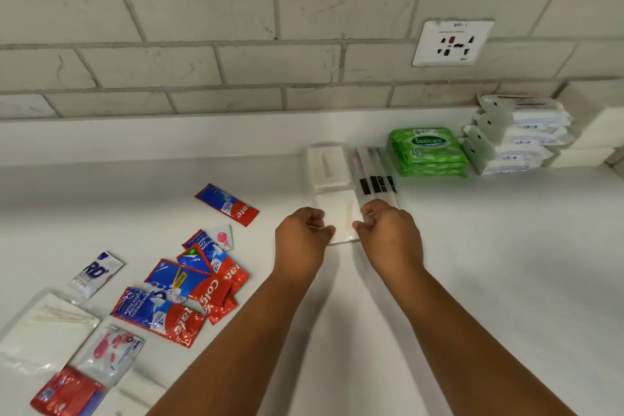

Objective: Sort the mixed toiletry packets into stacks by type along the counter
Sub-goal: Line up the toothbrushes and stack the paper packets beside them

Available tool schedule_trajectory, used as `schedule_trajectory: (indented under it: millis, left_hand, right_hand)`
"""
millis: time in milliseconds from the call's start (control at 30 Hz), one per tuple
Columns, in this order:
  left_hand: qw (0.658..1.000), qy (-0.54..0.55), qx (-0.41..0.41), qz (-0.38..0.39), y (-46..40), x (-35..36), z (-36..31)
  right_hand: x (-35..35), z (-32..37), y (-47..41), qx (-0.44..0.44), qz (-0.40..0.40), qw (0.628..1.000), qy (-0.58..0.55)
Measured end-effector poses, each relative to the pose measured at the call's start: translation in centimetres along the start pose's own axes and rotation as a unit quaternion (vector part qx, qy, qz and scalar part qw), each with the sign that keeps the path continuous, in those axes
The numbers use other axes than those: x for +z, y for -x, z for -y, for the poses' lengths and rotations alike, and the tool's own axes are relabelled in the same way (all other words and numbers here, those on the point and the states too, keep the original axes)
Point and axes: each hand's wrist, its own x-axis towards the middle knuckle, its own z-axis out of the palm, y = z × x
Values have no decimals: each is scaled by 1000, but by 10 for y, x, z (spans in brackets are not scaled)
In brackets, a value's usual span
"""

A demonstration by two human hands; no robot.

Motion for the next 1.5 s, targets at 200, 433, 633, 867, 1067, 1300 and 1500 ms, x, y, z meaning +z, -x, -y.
schedule_trajectory:
  millis: [200, 433, 633, 867, 1067, 1300, 1500]
  left_hand:
    - [999, -42, -2, -3, -8, 8, 8]
    - [997, -75, -1, 0, -9, 8, 7]
    - [996, -85, 18, -33, 5, -13, 6]
    - [990, -105, 18, -91, 58, -85, 20]
    - [978, -137, -13, -157, 125, -156, 61]
    - [952, -240, -56, -180, 183, -193, 114]
    - [906, -334, -123, -230, 207, -191, 138]
  right_hand:
    - [8, -6, -5, -45, -4, 994, 99]
    - [9, -8, -6, -58, -1, 987, 152]
    - [1, 1, 5, -80, -12, 990, 112]
    - [-9, 42, 54, -116, 68, 991, 21]
    - [9, 88, 121, -176, 191, 966, -13]
    - [46, 122, 182, -242, 264, 934, -6]
    - [63, 132, 200, -246, 299, 920, 59]
